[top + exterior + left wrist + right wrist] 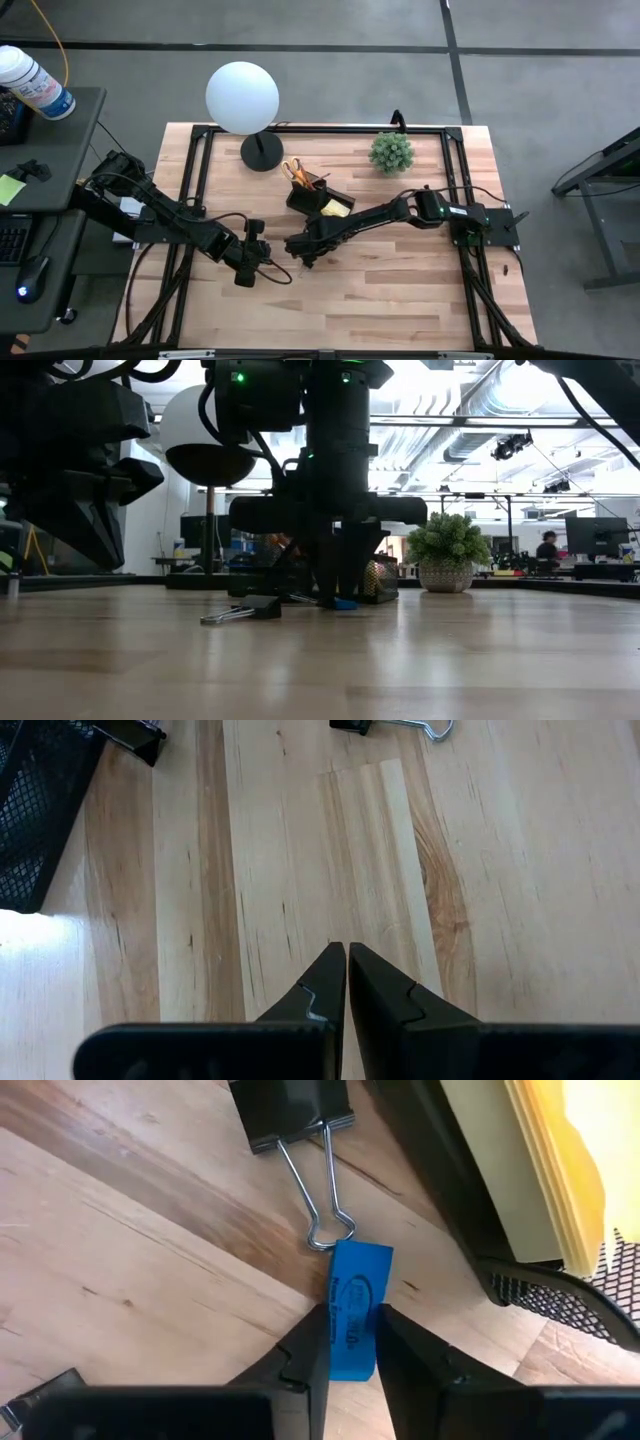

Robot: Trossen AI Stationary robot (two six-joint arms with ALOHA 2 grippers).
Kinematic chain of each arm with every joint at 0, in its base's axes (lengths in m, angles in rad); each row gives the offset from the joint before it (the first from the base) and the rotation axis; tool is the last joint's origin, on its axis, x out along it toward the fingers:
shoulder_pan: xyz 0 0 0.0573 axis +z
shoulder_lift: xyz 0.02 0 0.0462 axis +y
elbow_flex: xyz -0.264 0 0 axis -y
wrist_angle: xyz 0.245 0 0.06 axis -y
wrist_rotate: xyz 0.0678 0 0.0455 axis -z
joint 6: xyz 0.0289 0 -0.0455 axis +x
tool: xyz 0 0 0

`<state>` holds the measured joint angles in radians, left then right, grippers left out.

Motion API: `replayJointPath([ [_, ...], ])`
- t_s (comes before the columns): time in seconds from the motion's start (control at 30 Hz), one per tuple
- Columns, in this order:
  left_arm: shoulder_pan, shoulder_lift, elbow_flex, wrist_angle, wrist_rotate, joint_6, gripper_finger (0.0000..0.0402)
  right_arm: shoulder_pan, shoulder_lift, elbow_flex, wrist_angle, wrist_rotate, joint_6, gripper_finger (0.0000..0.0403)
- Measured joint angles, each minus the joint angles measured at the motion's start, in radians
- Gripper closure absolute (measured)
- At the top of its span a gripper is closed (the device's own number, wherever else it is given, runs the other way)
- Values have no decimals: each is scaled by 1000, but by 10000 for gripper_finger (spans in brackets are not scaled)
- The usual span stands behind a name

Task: Pick and place office supplies into organizer
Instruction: Put the blue eraser into the black organizer

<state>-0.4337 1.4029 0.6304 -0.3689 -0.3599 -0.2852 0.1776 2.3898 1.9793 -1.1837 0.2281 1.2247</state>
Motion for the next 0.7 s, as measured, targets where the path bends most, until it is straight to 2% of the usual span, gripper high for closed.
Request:
replayJointPath([
  [0.3,0,0,0,0,0,0,394,9,0,1,-6,1,-14,329],
  [0.7,0,0,0,0,0,0,394,28,0,80,-89,10,-38,329],
])
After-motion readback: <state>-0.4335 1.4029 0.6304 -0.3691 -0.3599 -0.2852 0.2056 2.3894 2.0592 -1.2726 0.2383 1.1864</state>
